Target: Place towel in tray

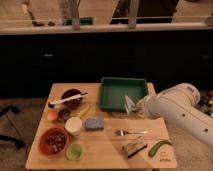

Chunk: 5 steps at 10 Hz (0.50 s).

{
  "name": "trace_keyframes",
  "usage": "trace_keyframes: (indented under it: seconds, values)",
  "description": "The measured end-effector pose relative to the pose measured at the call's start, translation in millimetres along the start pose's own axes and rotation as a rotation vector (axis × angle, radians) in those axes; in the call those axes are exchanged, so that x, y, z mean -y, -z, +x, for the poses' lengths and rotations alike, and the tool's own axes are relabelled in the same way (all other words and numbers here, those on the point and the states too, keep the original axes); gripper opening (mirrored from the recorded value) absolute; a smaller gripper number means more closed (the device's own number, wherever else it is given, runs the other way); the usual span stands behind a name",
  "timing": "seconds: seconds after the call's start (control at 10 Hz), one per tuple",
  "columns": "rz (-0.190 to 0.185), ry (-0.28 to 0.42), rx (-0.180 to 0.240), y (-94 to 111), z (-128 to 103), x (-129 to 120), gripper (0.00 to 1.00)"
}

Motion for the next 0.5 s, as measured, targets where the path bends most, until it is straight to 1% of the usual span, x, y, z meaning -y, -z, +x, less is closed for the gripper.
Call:
trace_keyframes:
  seconds: [0.3, 0.5]
  values:
    - [0.013, -0.006, -0.010, 4.0, 10.9, 10.4, 0.02]
    - [0.017, -0.016, -0.020, 0.1, 15.1, 19.3, 0.02]
